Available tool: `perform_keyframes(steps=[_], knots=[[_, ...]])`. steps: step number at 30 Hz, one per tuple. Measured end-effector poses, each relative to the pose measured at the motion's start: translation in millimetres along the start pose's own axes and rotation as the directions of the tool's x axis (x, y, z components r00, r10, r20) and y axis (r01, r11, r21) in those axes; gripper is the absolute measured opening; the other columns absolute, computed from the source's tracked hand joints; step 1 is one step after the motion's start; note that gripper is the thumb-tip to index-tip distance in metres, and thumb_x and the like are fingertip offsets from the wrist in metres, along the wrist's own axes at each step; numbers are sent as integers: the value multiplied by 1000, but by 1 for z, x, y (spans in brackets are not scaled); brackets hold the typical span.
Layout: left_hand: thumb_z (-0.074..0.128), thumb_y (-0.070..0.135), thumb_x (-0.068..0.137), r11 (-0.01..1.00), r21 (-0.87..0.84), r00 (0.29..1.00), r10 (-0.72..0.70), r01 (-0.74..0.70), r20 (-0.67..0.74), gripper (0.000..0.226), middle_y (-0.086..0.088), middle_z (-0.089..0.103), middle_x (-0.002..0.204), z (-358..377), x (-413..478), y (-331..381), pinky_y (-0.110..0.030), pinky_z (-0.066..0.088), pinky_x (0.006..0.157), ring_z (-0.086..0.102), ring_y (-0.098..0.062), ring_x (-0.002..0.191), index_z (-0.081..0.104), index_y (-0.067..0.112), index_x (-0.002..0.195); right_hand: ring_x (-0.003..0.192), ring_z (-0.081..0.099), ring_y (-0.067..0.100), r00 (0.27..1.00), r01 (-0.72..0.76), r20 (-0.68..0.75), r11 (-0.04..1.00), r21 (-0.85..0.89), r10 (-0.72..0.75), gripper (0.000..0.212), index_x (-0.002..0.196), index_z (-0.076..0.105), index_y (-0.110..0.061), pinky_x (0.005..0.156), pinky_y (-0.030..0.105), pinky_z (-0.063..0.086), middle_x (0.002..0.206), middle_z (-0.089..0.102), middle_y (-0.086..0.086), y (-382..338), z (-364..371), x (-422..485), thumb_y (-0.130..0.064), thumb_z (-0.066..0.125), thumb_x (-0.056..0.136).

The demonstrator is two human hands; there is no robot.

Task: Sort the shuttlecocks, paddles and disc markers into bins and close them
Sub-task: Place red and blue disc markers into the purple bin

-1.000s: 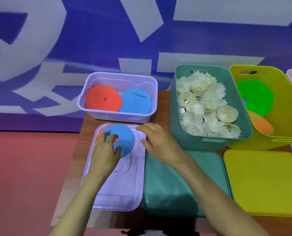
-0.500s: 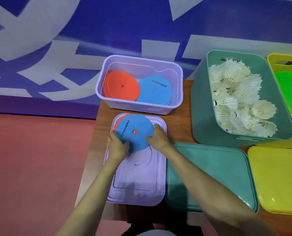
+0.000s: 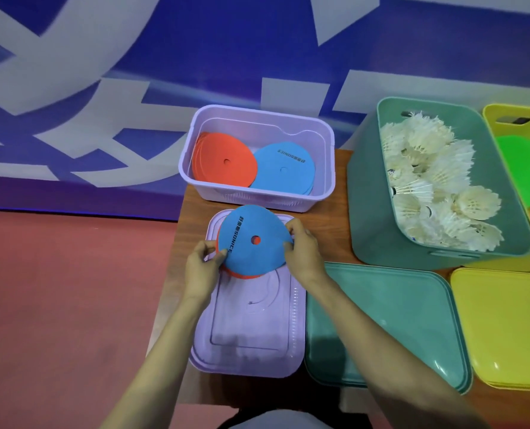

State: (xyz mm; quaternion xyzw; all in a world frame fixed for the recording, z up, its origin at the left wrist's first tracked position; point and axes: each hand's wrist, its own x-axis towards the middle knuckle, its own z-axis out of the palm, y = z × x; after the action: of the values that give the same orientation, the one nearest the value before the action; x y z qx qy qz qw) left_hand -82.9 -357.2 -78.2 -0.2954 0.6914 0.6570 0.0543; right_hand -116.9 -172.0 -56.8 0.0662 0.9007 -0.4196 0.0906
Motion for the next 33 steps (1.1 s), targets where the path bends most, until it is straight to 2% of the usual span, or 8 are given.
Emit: perform_keyframes(steps=[4, 10, 12, 14, 17, 20, 26, 33], knots=[[61, 1, 87, 993, -40, 990, 114, -110, 87, 10, 6, 68, 68, -1, -20, 17, -26, 56, 66, 66, -9, 70, 60, 10, 83, 79, 52, 23, 991, 112, -82, 993, 22, -110, 26, 94, 52, -11, 63, 26, 37, 89, 60, 4, 0, -21, -8, 8, 47, 78], [61, 2, 87, 958, -67, 947, 285, -278, 147, 12, 6, 72, 80, -4, -36, 55, -22, 55, 66, 64, -9, 75, 67, 12, 91, 78, 59, 24, 963, 207, -199, 972, 114, -181, 28, 95, 56, -17, 70, 42, 51, 84, 64, 4, -17, -55, -11, 5, 49, 79], [61, 9, 89, 916, 10, 910, 398, -401, 116, 16, 7, 72, 86, -6, -40, 72, -22, 53, 74, 62, -5, 79, 69, 21, 94, 81, 60, 23, 935, 277, -268, 951, 136, -234, 30, 98, 59, -18, 72, 44, 53, 87, 64, 2, -28, -73, -12, 5, 49, 81], [60, 14, 90, 838, 177, 855, 517, -516, 47, 15, 7, 71, 91, -8, -40, 89, -20, 48, 78, 60, -2, 79, 69, 25, 95, 84, 60, 23, 906, 322, -322, 941, 100, -276, 31, 103, 62, -16, 77, 39, 52, 92, 64, 0, -39, -90, -8, 5, 49, 83], [55, 16, 93, 677, 434, 737, 674, -595, -40, 19, 0, 70, 101, -6, -38, 117, -25, 46, 82, 61, -13, 87, 66, 17, 109, 93, 59, 21, 861, 353, -389, 936, -7, -328, 33, 113, 64, -10, 84, 26, 44, 106, 65, 7, -53, -117, 2, 4, 49, 86], [47, 13, 96, 631, 448, 664, 740, -633, -104, 24, -4, 67, 110, 0, -27, 140, -30, 45, 87, 60, -20, 97, 62, 13, 115, 98, 59, 23, 827, 349, -430, 930, -115, -364, 36, 118, 63, -11, 82, 20, 39, 109, 64, 10, -62, -131, 22, 3, 47, 88], [35, 11, 99, 675, 453, 699, 700, -582, -146, 25, -11, 62, 110, 16, 27, 170, -30, 39, 76, 55, -27, 95, 54, 9, 115, 100, 60, 34, 817, 297, -404, 901, -317, -412, 46, 124, 60, -15, 86, 41, 49, 114, 62, 13, -75, -128, 66, 5, 44, 86], [32, -8, 88, 756, 503, 860, 508, -419, -48, 42, -18, 58, 115, 32, 107, 173, -30, 34, 73, 54, -34, 101, 48, 7, 123, 107, 55, 36, 961, 145, -140, 865, -481, -239, 50, 127, 53, -19, 81, 39, 45, 124, 55, 11, -84, -104, 126, 4, 37, 85]])
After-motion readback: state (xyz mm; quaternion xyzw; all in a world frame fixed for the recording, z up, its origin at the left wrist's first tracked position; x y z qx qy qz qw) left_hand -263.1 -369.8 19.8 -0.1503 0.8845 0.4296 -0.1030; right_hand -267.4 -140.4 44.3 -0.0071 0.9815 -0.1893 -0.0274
